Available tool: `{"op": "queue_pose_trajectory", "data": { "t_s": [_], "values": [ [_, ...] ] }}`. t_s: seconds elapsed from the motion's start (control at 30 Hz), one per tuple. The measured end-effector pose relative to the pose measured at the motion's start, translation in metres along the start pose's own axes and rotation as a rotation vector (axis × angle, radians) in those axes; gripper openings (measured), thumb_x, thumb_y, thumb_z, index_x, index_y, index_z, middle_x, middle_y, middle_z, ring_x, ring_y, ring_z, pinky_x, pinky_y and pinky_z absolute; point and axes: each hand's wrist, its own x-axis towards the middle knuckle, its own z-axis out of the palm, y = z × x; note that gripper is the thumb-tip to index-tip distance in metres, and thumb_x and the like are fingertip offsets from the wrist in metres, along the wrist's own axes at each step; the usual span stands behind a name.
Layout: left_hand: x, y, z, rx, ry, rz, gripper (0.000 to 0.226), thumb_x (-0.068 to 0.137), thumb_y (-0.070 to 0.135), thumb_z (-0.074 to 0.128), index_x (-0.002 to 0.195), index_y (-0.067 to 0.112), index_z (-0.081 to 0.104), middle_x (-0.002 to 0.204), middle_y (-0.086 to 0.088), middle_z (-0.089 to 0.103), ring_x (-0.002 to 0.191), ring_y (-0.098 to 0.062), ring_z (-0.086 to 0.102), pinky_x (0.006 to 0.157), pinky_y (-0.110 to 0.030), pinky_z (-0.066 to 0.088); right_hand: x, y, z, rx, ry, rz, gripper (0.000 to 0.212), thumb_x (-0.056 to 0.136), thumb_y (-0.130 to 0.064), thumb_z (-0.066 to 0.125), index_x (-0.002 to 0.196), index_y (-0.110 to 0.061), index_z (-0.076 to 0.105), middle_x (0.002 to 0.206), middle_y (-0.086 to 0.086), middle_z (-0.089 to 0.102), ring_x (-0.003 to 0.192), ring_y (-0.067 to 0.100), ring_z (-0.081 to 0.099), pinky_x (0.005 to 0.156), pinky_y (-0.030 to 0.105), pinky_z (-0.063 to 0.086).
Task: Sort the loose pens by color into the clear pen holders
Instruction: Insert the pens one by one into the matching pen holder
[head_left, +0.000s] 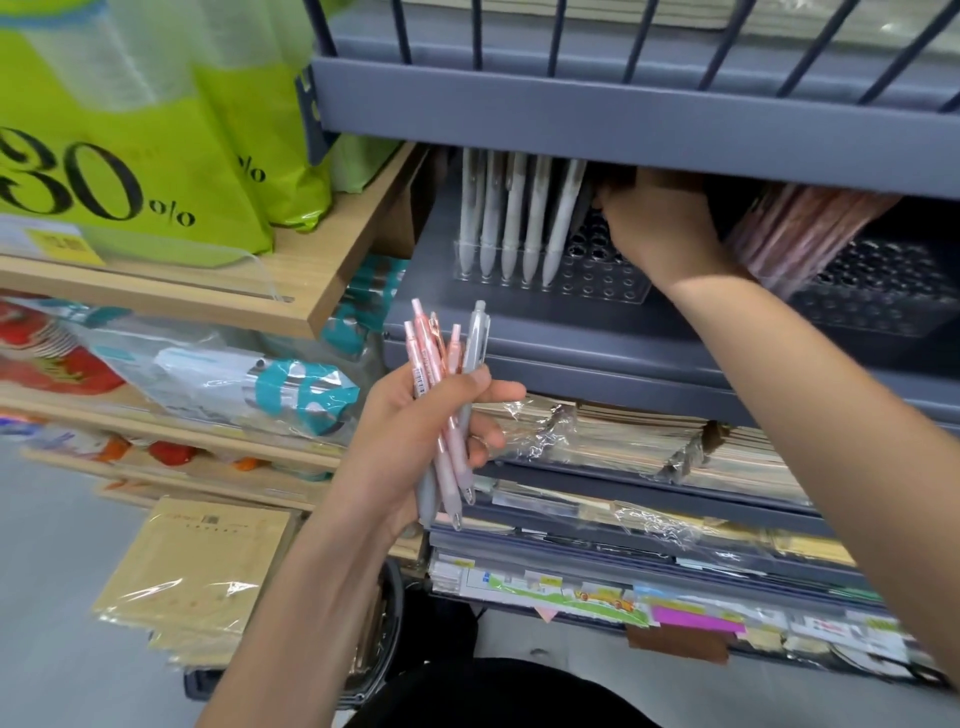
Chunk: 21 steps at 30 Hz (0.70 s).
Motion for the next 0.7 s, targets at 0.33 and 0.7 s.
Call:
{"op": "queue_pose_trajectory", "data": {
  "t_s": [0.33,0.7],
  "values": [
    [-0.004,-0.002,0.001,-0.01,-0.01,0.003,0.018,0.095,0.011,0.061,0.108,0.002,0.052,0.103,-0.017,0.076,0.064,-0.02,0.072,0.05,-0.023,0.054,-0.03,0.006,-0.008,0.458,0.085,0.014,0.022,0.087,-0.013,0.053,0.073,-0.026,0.065,0.08,0.005,0.071,0.069,0.015,0.064,0.072,0.034,0.054],
    [-0.001,-0.009,0.027,0.022,-0.134,0.022,0.022,0.1,0.011,0.057,0.121,0.008,0.052,0.098,-0.018,0.077,0.071,-0.031,0.075,0.06,-0.031,0.06,-0.099,0.007,-0.018,0.57,-0.586,-0.136,0.012,0.085,-0.026,0.075,0.083,-0.014,0.076,0.078,0.004,0.072,0.069,0.005,0.058,0.065,0.022,0.049]
  ]
}}
